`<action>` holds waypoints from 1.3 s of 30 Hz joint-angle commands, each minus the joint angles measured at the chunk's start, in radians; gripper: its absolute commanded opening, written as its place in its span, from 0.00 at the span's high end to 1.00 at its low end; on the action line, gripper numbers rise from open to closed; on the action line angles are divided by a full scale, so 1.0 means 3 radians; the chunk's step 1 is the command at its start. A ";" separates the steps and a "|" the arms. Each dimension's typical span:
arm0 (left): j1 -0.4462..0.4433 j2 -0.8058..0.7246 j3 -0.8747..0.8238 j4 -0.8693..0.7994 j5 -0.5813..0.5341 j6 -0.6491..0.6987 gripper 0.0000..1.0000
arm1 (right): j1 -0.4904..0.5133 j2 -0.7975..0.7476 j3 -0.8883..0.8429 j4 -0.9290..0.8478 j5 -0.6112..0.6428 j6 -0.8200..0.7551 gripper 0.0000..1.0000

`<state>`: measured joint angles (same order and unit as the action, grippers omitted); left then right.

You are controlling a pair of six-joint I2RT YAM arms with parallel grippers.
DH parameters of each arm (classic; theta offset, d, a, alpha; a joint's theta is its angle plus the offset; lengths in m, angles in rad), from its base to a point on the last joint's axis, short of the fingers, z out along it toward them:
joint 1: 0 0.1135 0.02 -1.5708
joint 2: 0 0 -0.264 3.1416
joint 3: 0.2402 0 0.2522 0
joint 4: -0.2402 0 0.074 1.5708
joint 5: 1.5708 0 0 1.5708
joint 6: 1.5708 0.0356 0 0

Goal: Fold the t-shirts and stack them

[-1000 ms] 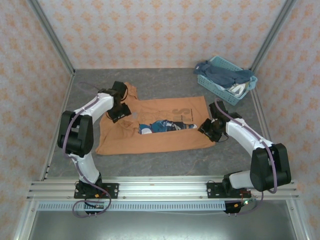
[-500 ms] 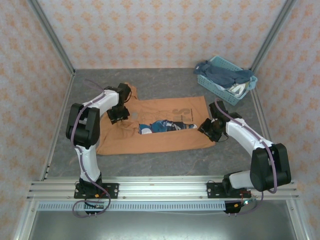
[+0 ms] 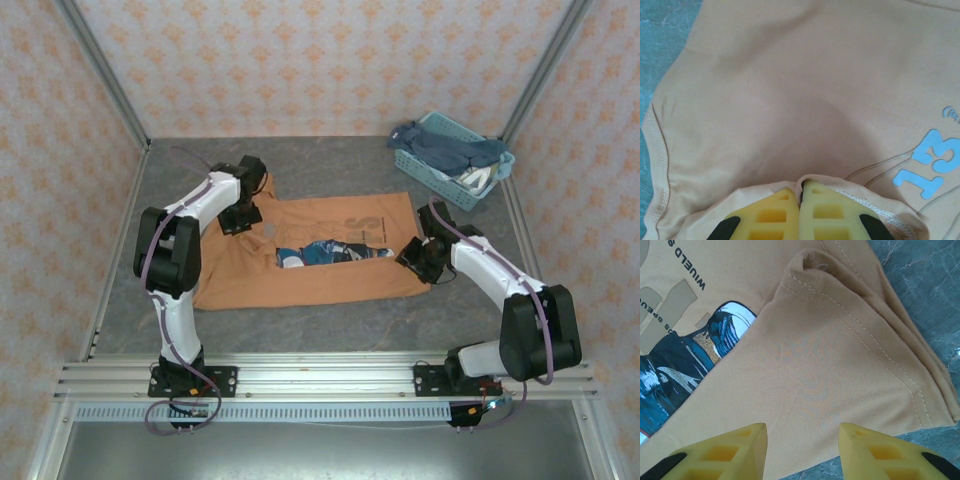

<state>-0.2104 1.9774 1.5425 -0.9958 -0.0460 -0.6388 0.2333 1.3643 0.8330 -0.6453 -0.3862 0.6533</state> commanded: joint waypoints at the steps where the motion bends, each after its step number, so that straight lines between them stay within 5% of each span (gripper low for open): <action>1: -0.0004 0.0007 0.0163 -0.0123 -0.0081 0.0001 1.00 | 0.0025 0.0003 0.0001 0.0012 0.0020 0.0016 0.58; 8: 0.0012 0.0307 0.0474 -0.0206 -0.0035 0.0042 0.97 | 0.0025 -0.0028 -0.0025 0.0003 0.0014 0.0016 0.58; 12: 0.0026 0.0565 0.0775 -0.0510 -0.0227 0.0053 0.84 | 0.0025 -0.0048 -0.0036 0.0000 0.0016 0.0016 0.58; 16: 0.0018 0.0506 0.0850 -0.0620 -0.0564 -0.0062 0.51 | 0.0025 -0.0058 -0.0037 -0.0003 0.0017 0.0016 0.58; 17: 0.0000 0.0423 0.0815 -0.0586 -0.0612 -0.0081 0.49 | 0.0025 -0.0056 -0.0035 -0.0003 0.0019 0.0016 0.58; 21: -0.0139 -0.0033 0.0486 -0.0287 -0.0505 -0.0109 0.50 | 0.0025 -0.0058 -0.0035 -0.0002 0.0030 0.0016 0.58; 27: -0.0275 -0.0133 0.0104 0.0059 0.0333 -0.0193 0.62 | 0.0025 -0.0025 -0.0041 0.0039 0.0020 0.0031 0.58; 39: -0.0413 0.0471 0.0470 0.0004 0.0401 0.0795 0.62 | 0.0025 -0.0081 -0.0057 0.0002 0.0035 0.0019 0.58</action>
<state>-0.3340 2.1277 1.6611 -0.9798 0.0715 -0.4950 0.2333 1.3640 0.8330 -0.6441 -0.3862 0.6533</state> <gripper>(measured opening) 0.377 0.421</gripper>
